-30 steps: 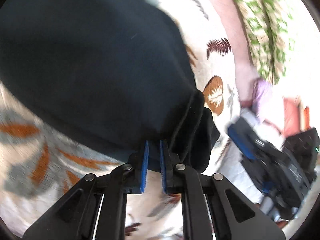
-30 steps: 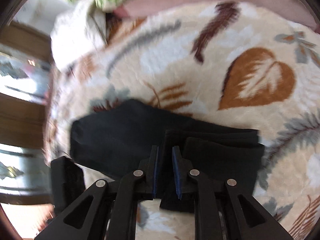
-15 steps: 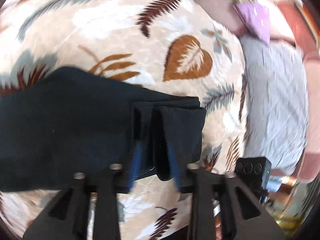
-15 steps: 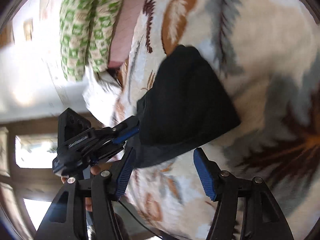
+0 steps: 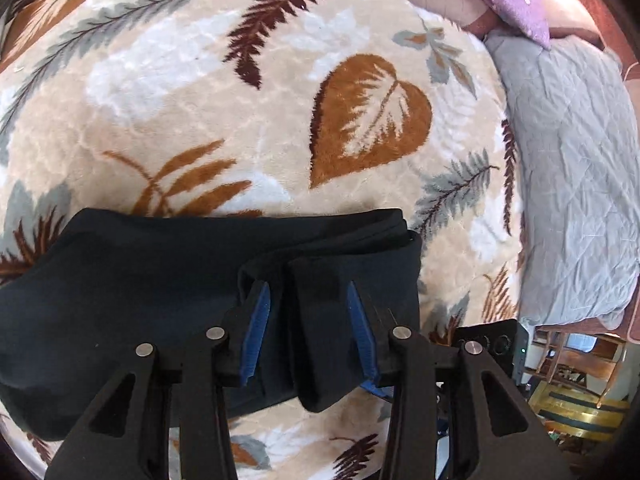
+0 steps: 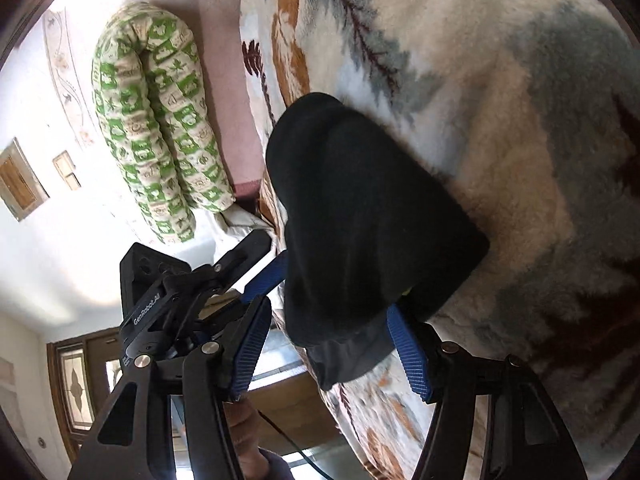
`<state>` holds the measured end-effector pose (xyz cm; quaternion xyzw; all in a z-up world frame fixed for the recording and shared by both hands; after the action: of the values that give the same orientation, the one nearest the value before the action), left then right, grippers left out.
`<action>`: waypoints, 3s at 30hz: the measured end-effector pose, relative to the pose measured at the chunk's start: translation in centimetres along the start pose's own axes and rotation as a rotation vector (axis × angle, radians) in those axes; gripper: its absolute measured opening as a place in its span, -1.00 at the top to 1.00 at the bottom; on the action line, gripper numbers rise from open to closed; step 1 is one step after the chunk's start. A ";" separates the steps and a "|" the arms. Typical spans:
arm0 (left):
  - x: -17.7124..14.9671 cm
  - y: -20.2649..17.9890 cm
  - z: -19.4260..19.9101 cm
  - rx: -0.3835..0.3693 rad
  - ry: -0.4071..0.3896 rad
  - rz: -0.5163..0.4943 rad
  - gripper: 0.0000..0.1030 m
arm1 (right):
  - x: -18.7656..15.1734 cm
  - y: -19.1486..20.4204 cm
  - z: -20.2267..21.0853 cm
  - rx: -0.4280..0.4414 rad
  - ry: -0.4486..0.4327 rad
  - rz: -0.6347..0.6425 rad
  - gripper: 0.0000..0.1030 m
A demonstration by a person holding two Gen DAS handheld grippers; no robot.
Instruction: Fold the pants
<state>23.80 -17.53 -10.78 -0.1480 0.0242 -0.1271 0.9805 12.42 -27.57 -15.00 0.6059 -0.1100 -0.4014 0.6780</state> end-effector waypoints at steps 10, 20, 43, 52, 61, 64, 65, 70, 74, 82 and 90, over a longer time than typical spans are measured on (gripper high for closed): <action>-0.3 -1.5 0.9 -0.106 -0.003 0.005 0.08 | 0.3 -0.7 0.6 0.043 -0.033 -0.045 -0.18; -0.1 -1.5 -0.3 -0.139 0.007 0.019 0.20 | 0.2 -1.5 1.2 0.070 -0.043 -0.081 0.06; -1.5 5.5 -0.5 0.067 -0.069 0.111 0.87 | -2.5 -1.4 -3.3 -0.039 0.032 0.024 0.87; -1.2 5.4 0.6 0.003 -0.110 0.124 0.74 | -2.3 -1.1 -1.3 -0.047 0.087 0.002 0.13; -2.9 5.3 3.8 -0.087 -0.169 0.127 0.74 | 2.6 6.4 5.6 -0.199 -0.056 0.313 -0.18; -4.1 3.9 3.3 -0.119 -0.161 0.098 0.74 | 5.0 7.1 3.8 -0.327 -0.023 0.393 -0.18; -4.4 3.6 3.2 -0.115 -0.163 0.093 0.74 | 5.6 7.1 2.8 -0.364 -0.004 0.408 -0.18; -5.1 3.7 2.6 -0.102 -0.188 0.073 0.66 | 6.7 7.6 -0.8 -0.475 0.071 0.531 -0.18; -5.0 3.7 1.8 -0.087 -0.187 0.052 0.60 | 6.2 6.7 -1.4 -0.518 0.144 0.569 -0.18; -4.9 2.7 -0.7 -0.072 -0.189 0.041 0.40 | 6.5 5.3 -2.2 -0.542 0.201 0.595 0.02; -5.1 3.3 0.9 0.019 -0.323 0.091 0.90 | 5.7 7.7 -3.7 -0.604 0.215 0.806 0.67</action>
<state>19.77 -12.96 -10.86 -0.1558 -0.1282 -0.0572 0.9778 21.64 -29.14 -10.77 0.3305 -0.1436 -0.0575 0.9311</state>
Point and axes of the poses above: each gripper's, at about its wrist camera, not at the fingertips, and z roughly against the way its jaws point, y to its left, x to its top, the point moved 7 cm from there along -z, roughly the way its jaws point, and after that the axes turned 4 degrees about x, right-handed, at the moved point
